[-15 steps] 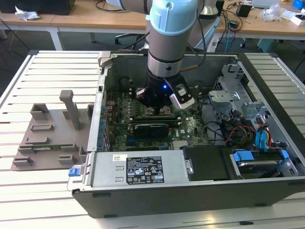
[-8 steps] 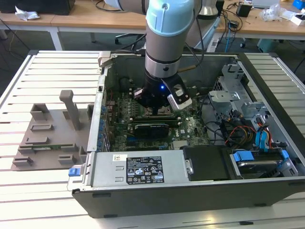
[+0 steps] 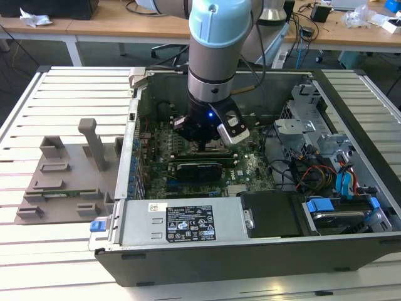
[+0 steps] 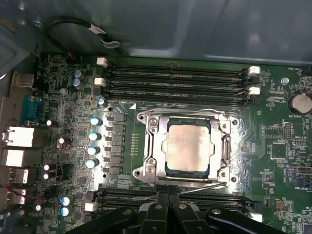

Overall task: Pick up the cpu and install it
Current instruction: 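Install the second cpu locking lever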

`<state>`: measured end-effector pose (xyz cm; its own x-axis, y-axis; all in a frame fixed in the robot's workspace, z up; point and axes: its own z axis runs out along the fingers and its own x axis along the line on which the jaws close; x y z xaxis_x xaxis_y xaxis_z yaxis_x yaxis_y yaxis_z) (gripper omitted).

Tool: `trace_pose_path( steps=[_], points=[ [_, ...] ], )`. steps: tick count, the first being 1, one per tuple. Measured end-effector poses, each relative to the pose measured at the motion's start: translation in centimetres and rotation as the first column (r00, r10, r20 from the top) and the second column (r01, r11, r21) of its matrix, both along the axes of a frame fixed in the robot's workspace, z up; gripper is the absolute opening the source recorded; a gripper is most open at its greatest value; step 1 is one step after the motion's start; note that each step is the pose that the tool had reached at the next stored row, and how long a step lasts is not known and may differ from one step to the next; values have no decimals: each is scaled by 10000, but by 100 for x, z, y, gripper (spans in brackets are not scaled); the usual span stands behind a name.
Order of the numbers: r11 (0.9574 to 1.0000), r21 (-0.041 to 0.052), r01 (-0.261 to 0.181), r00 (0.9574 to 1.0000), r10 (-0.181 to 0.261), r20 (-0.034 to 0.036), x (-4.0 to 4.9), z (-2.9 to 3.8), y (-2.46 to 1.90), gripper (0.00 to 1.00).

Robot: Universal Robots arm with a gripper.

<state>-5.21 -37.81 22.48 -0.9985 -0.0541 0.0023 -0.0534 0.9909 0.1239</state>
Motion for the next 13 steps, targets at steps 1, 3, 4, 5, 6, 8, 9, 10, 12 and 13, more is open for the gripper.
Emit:
trace_pose_path(
  steps=[1,3,4,5,6,8,9,10,12,13],
  points=[
    [10000,0,0,10000,0,0,-6,0,0,11],
    [10000,0,0,10000,0,0,-19,-2,1,11],
    [10000,-1,0,10000,0,-1,-31,-3,2,11],
    [10000,0,-1,10000,1,0,-40,-4,2,11],
    [10000,1,0,10000,0,1,-50,-5,2,11],
    [10000,-1,0,10000,0,-2,-120,-28,25,11],
    [10000,0,0,10000,0,-1,-122,-38,31,11],
    [10000,0,0,10000,0,-1,-124,-53,37,11],
    [10000,0,0,10000,0,0,-134,-120,46,11],
    [10000,0,-1,10000,1,1,-146,-134,47,11]
  ],
)
